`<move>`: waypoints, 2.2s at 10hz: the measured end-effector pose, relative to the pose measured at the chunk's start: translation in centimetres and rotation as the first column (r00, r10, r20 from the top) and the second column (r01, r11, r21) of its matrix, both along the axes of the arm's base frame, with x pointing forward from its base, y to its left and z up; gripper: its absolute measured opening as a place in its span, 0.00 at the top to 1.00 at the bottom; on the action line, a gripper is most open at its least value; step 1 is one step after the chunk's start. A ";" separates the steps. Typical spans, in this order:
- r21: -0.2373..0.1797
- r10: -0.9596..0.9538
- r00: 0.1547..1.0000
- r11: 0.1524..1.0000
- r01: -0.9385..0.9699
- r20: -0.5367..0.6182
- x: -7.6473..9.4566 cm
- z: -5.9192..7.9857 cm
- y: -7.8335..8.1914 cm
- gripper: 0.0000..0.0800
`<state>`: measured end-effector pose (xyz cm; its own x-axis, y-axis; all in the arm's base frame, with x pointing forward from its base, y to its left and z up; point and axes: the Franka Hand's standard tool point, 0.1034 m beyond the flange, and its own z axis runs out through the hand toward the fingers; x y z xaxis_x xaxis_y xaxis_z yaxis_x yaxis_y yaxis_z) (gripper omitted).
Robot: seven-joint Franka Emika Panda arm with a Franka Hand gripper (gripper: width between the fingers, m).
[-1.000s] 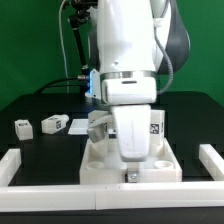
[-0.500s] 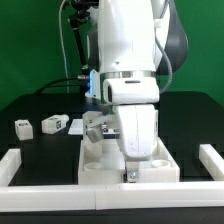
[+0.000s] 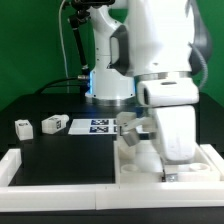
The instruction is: Assemble square table
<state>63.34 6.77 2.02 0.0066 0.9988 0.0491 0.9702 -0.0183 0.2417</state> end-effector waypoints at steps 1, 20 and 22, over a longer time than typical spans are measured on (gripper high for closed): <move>-0.006 -0.002 1.000 1.000 0.002 -0.017 0.0 0.0 0.0 0.89; -0.067 -0.057 0.988 0.997 0.048 -0.147 -3.1 6.0 -3.3 0.19; -0.077 -0.118 0.983 0.991 0.108 -0.139 -3.8 8.5 -5.3 0.19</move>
Offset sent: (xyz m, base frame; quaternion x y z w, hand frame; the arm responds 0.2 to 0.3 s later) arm 0.0099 0.0107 0.0136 -0.0222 -0.0233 -0.0130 0.9994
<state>59.58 1.48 10.47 0.1213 0.9922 -0.0293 0.9875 -0.1176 0.1054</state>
